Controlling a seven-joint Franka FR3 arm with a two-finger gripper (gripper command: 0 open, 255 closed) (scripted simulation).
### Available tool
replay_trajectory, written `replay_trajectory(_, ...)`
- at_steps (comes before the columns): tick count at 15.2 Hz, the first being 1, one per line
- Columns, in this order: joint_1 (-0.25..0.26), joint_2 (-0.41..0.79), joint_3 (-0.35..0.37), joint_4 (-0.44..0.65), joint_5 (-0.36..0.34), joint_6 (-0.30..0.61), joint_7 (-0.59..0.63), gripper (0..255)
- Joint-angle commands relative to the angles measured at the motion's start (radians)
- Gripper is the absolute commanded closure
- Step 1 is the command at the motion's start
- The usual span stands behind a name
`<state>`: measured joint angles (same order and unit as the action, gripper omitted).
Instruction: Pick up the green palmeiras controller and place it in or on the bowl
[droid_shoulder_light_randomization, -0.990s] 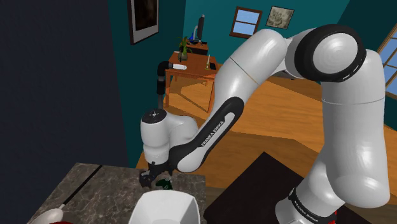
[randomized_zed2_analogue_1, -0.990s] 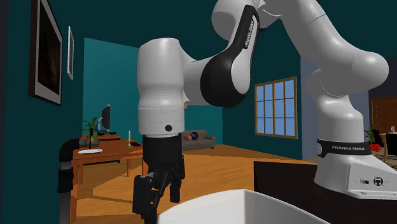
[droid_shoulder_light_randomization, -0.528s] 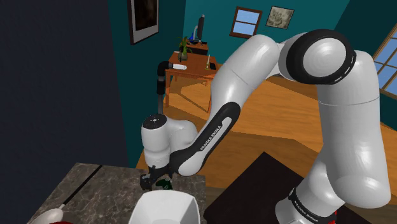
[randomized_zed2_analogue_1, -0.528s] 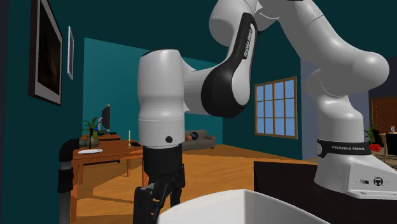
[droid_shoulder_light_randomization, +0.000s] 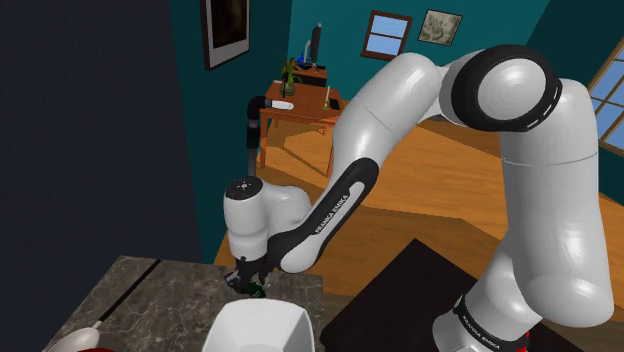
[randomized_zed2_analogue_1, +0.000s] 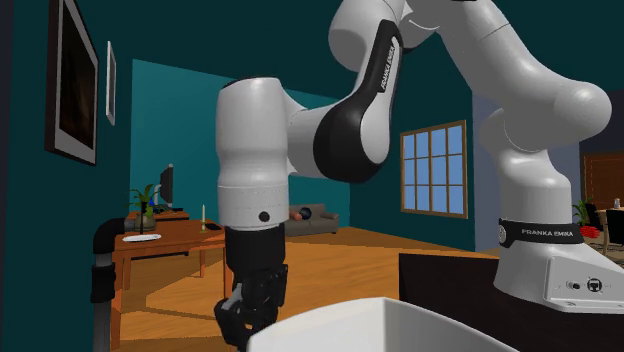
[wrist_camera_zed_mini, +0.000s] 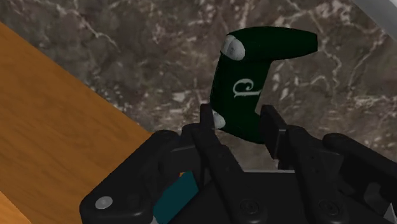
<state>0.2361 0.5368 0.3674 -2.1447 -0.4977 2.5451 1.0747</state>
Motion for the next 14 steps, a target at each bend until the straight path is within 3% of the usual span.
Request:
replay_trajectory(1, 0.005, 0.006, 0.007, -0.003, 0.002, 0.015, -0.001, 255)
replay_trajectory(9, -0.005, -0.017, 0.019, -0.006, 0.017, -0.002, -0.012, 255)
replay_trajectory(10, -0.005, -0.017, 0.019, -0.006, 0.017, -0.002, -0.012, 0)
replay_trajectory(12, 0.103, 0.201, 0.027, 0.428, 0.053, -0.539, -0.158, 0)
replay_trajectory(13, 0.154, 0.282, 0.009, 0.575, 0.056, -0.685, -0.200, 0)
replay_trajectory(14, 0.156, 0.283, 0.003, 0.565, 0.057, -0.672, -0.200, 0)
